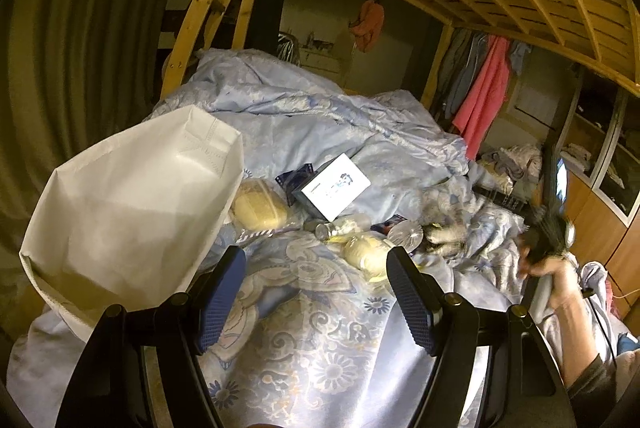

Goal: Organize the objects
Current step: 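Lift the right gripper and move it over the scattered items, then close the right gripper on the beige plaid cloth and lift it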

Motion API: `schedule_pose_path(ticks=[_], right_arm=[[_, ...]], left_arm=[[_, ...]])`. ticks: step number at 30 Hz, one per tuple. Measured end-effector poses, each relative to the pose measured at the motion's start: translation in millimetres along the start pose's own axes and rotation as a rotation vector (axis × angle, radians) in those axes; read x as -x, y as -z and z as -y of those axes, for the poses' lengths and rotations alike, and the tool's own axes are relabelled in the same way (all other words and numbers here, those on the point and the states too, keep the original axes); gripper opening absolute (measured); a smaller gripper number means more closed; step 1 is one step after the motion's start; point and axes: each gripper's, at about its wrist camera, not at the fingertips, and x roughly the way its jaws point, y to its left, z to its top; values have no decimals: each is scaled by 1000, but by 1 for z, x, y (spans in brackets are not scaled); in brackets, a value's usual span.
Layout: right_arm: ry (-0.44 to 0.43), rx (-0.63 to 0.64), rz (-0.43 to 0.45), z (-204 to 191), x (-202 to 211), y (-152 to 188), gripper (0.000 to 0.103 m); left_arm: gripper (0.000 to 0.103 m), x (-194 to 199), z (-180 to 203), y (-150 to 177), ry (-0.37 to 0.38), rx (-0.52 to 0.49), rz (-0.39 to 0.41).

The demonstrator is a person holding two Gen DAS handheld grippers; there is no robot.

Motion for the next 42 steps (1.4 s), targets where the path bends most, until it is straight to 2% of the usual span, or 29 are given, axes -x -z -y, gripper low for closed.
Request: schedule_pose_path(ticks=[1, 2, 3, 4, 5, 7, 11, 14, 18, 20, 23, 26, 27, 31, 33, 35, 38, 42], right_arm=[[-48, -19, 26, -7, 8, -9, 76], [-93, -28, 47, -31, 1, -5, 78], [-129, -29, 60, -43, 5, -12, 82], [-160, -28, 65, -63, -26, -37, 86], [-192, -25, 61, -80, -38, -39, 92], [-254, -1, 35, -105, -68, -60, 93], [-251, -83, -52, -138, -103, -90, 93], [-195, -152, -83, -156, -122, -75, 88], [-304, -224, -6, -153, -90, 5, 88], [-258, -175, -11, -147, -73, 30, 88], [-135, -34, -80, -139, -74, 43, 88], [-115, -5, -85, -156, -114, 56, 88], [-115, -4, -111, -163, -137, 64, 88], [-33, 53, -208, -153, -164, 114, 89], [38, 138, -196, -160, -171, 122, 88], [64, 186, -193, -171, -166, 123, 92], [80, 204, -229, -173, -167, 122, 95], [89, 219, -229, -171, -152, 128, 96]], left_arm=[[71, 0, 0, 0, 1, -1, 3], [71, 1, 0, 0, 0, -2, 6], [71, 1, 0, 0, -2, -4, 8], [71, 0, 0, 0, -3, -5, 9], [71, 0, 0, 0, -5, -5, 10], [71, -2, 0, 0, -12, -2, 6], [71, -7, 1, 0, -26, 1, 1], [71, -10, 1, 0, -16, 9, 3], [71, -16, 3, 3, 0, 15, -2], [71, -20, 5, 4, -4, 16, -12], [71, -27, 9, 5, -7, 18, -21], [71, -31, 13, 6, -1, 10, -30], [71, -31, 14, 7, -3, 7, -31], [71, -32, 15, 7, -7, 9, -31], [71, -32, 15, 7, -3, 13, -32], [71, -33, 15, 7, 1, 14, -36], [71, -35, 16, 7, -2, 13, -43], [71, -36, 19, 6, -7, 9, -52]])
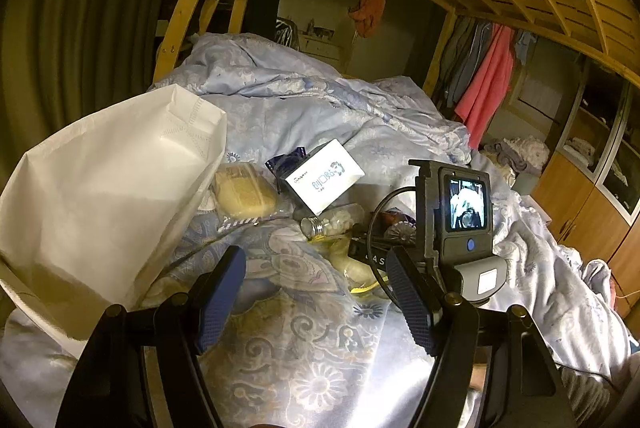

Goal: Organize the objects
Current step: 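Close the right gripper on the beige plaid cloth and lift it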

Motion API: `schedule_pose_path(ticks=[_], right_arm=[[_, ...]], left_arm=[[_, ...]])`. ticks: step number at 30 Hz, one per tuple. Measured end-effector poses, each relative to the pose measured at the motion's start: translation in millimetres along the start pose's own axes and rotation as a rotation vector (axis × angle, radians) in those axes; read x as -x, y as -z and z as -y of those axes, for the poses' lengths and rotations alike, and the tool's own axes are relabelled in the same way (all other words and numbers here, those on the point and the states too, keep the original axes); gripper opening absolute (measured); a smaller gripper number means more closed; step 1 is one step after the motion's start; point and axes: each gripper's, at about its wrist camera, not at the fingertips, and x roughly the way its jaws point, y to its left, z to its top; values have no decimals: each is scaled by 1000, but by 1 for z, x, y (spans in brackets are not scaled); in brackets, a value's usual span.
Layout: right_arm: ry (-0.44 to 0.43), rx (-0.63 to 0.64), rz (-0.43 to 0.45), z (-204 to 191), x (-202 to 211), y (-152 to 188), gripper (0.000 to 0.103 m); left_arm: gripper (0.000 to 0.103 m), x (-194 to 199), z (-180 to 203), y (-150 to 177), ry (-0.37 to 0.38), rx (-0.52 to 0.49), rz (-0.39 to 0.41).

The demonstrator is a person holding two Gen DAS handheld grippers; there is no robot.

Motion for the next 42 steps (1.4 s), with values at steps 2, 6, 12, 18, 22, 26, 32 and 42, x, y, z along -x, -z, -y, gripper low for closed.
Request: schedule_pose_path(ticks=[2, 6, 12, 18, 22, 26, 32, 42], right_arm=[[10, 1, -9, -2, -1, -3, 98], [22, 17, -28, 1, -4, -4, 102], [38, 25, -48, 1, -20, -12, 103], [118, 36, -78, -7, -43, -17, 103], [135, 51, -72, -11, -45, -18, 103], [119, 52, -81, -12, -47, -20, 103], [98, 46, -101, -12, -50, -29, 103], [-273, 6, 112, 17, 43, -65, 45]], left_arm=[[71, 0, 2, 0, 0, -4, 1], [71, 1, 3, 1, 5, -5, 5], [71, 1, 2, 1, 1, -3, 3], [71, 5, -1, 0, 14, 7, 17], [71, 5, -1, 0, 8, 4, 15], [71, 5, -2, 1, 7, 3, 15], [71, 5, -2, 0, 6, 6, 13], [71, 7, -7, -2, -19, 15, 23]])
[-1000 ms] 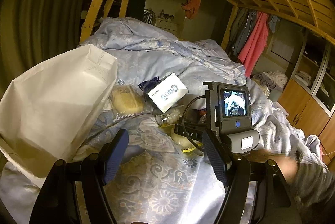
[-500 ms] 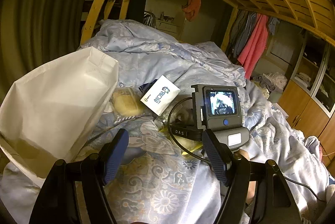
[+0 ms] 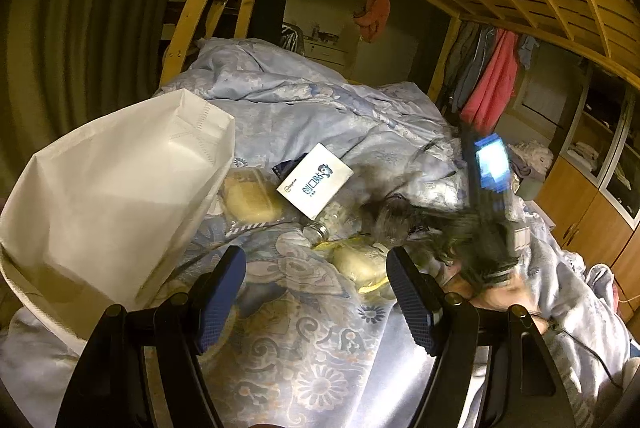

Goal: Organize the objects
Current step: 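Close the right gripper on the beige plaid cloth and lift it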

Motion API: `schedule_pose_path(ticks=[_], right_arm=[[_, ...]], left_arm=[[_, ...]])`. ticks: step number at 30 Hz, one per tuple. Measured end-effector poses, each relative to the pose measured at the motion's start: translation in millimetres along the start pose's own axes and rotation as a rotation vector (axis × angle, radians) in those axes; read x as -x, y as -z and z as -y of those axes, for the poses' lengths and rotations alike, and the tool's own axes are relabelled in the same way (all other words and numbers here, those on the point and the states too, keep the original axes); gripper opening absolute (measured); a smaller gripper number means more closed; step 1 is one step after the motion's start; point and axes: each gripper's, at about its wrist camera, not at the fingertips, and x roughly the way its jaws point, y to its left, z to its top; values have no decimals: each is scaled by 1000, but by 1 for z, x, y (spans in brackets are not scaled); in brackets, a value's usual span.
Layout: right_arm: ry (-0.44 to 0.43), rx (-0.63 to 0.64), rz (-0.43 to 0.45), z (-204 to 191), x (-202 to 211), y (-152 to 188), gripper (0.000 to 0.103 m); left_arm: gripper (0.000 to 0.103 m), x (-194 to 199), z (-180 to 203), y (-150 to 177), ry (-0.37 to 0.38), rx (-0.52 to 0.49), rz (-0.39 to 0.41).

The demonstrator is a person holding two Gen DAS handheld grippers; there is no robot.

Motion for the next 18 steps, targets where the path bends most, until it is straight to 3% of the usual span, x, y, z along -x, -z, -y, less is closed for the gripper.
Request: schedule_pose_path(ticks=[1, 3, 5, 7, 10, 12, 15, 18], right_arm=[[5, 5, 105, -5, 24, -12, 51], [22, -9, 249, -17, 58, -33, 101], [9, -62, 353, -24, 80, -52, 103], [-49, -107, 374, -25, 84, -76, 103], [-174, -156, 248, -24, 60, -114, 102], [-169, -202, 156, -18, 39, -130, 99], [-105, -223, 110, -13, 27, -117, 92], [-103, -190, 138, -5, 32, -67, 92]], left_arm=[[71, 0, 0, 0, -3, 2, 2], [71, 0, -1, 0, -2, 6, 3], [71, 0, -2, 0, 3, 10, 3], [71, -1, -2, 1, 3, 10, 2], [71, -1, -2, 1, 9, 12, 0], [71, -1, -2, 1, 7, 11, 1], [71, -3, -3, 1, 6, 17, 0], [71, -5, -4, 3, -10, 18, -4]])
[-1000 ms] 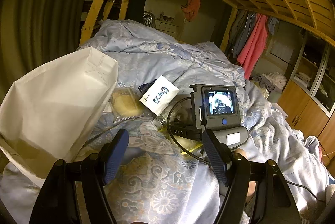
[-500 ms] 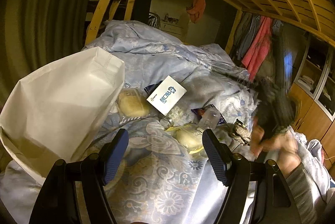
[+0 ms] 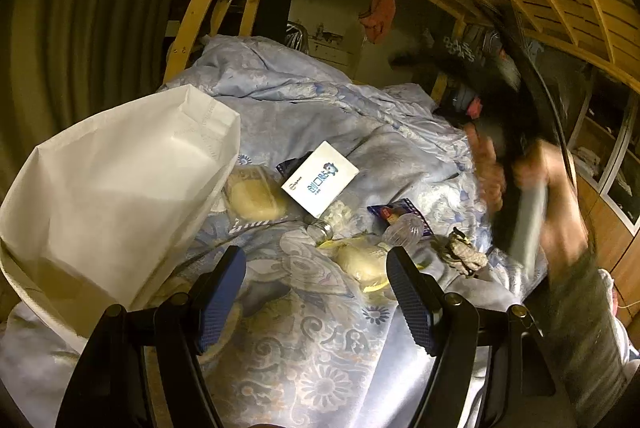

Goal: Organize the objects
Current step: 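Close the right gripper on the beige plaid cloth and lift it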

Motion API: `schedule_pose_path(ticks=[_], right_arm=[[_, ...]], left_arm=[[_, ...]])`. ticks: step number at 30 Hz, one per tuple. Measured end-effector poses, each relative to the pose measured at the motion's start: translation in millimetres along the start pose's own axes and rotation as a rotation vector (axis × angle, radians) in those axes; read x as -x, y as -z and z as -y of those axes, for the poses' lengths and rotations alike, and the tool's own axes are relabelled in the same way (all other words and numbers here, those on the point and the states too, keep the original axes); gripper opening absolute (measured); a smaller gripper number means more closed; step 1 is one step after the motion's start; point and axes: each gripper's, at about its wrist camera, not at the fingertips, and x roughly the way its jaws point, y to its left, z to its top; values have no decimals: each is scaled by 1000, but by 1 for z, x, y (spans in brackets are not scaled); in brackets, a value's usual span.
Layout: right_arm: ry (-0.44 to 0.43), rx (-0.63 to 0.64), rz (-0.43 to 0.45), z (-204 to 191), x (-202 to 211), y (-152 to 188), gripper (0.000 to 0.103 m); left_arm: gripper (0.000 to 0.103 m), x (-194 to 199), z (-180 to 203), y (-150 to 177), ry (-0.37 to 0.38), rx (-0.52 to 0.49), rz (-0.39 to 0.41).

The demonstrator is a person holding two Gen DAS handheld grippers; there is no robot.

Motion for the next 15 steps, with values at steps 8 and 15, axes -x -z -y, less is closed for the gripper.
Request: schedule_pose_path(ticks=[8, 15], right_arm=[[116, -145, -13, 45, 21, 10, 92], [230, -124, -283, 74, 29, 10, 92]], left_arm=[[71, -9, 16, 4, 2, -48, -16], [71, -26, 29, 15, 67, -53, -54]])
